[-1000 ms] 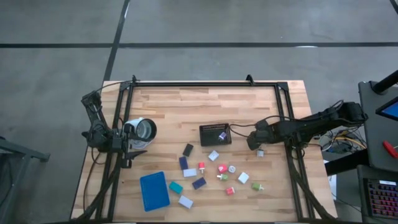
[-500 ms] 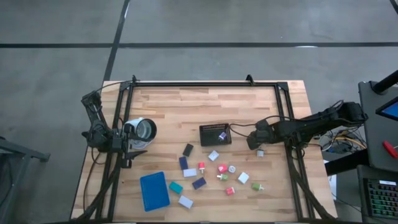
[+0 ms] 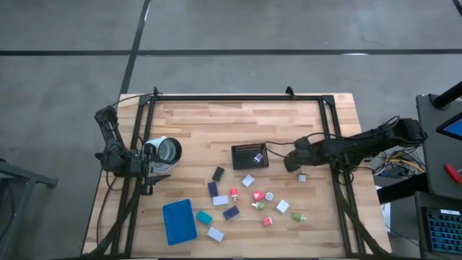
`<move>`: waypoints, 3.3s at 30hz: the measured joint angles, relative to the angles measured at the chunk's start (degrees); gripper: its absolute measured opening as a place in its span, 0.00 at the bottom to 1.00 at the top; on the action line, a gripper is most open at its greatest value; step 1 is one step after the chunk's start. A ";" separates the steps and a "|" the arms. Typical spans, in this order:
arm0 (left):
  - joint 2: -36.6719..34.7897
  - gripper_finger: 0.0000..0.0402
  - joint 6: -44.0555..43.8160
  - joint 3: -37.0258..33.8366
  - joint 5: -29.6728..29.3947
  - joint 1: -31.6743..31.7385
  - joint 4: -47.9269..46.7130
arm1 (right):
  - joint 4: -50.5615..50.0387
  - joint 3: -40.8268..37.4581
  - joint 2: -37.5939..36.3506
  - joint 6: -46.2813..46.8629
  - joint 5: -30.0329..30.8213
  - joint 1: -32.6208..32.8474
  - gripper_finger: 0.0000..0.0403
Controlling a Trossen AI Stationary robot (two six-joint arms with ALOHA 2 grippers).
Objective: Pick & Place Office items
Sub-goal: Put the top white black charger adapter into the black bin
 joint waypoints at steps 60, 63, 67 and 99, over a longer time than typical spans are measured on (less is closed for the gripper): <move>0.02 0.56 0.00 0.00 0.01 0.00 -0.04 | 26.28 26.57 30.55 -47.29 -15.03 -6.69 0.36; 0.02 0.56 0.00 0.00 0.00 -0.01 -0.04 | 22.48 29.24 32.04 -47.54 -15.16 -6.80 0.36; 0.02 0.56 0.01 -0.01 0.01 -0.01 -0.04 | 18.63 32.28 34.00 -47.80 -15.97 -6.91 0.36; 0.02 0.56 0.00 -0.02 0.00 0.00 -0.02 | 16.80 34.57 38.81 -50.07 -20.49 -9.14 0.40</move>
